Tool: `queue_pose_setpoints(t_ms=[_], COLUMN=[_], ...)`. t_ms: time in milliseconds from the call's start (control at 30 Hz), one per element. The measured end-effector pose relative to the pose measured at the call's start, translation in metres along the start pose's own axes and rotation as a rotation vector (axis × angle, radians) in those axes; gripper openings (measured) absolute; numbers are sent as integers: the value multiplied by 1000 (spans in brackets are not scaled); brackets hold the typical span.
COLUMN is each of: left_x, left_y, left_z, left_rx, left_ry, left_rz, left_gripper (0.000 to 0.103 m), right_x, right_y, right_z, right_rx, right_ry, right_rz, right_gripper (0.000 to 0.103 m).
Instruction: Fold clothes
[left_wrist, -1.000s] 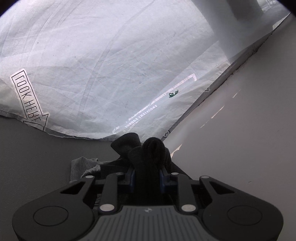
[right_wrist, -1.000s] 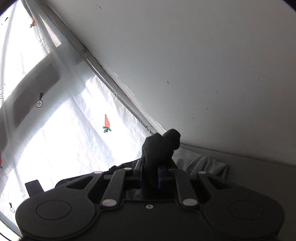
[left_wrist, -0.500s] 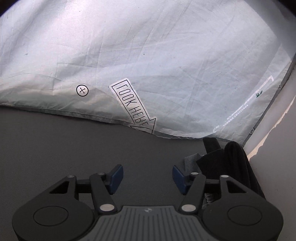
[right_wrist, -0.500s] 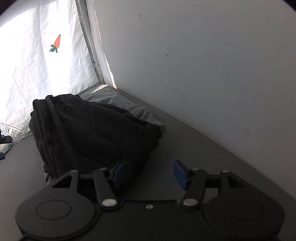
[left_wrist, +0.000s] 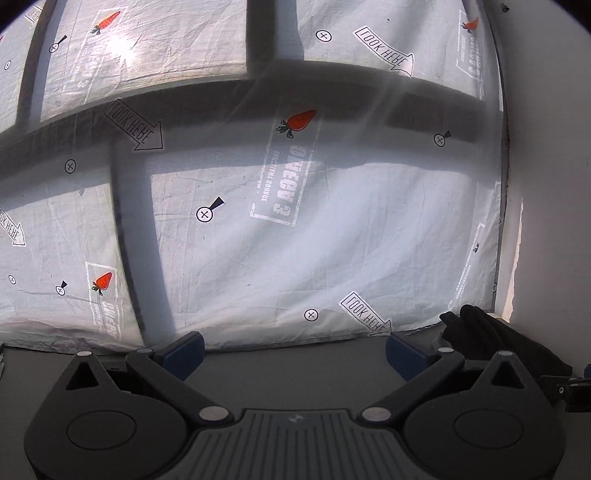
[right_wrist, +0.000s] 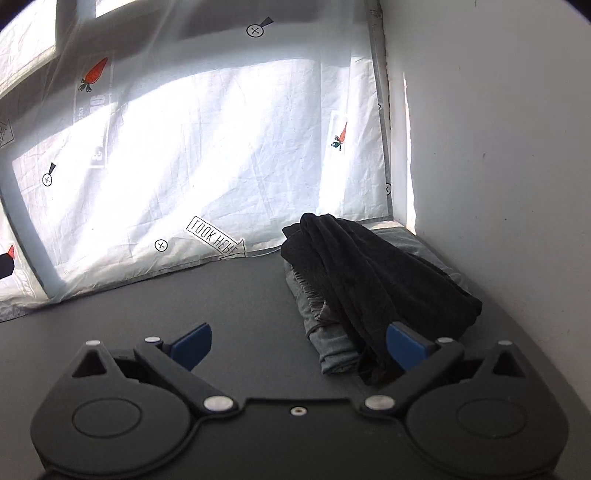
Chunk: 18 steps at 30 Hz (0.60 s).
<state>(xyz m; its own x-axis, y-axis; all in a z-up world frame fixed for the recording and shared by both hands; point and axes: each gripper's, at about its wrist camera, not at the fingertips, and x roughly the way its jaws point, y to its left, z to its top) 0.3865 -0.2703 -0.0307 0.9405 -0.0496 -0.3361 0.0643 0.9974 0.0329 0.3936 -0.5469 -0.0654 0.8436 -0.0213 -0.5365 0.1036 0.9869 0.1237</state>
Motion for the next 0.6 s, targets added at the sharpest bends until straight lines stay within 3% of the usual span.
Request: queue_pose_setpoints(t_ms=[267, 600], left_x=[-127, -216], left_y=[78, 144], left_z=[-33, -73], left_rx=[-56, -178], left_ry=[-39, 103], left_rz=[62, 107], left_gripper=[103, 103], right_x=[-90, -203], right_y=[112, 187], right_z=[-52, -127], right_rx=[-143, -195], right_ry=[-1, -20], right_rz=[126, 176], right_gripper=[103, 103])
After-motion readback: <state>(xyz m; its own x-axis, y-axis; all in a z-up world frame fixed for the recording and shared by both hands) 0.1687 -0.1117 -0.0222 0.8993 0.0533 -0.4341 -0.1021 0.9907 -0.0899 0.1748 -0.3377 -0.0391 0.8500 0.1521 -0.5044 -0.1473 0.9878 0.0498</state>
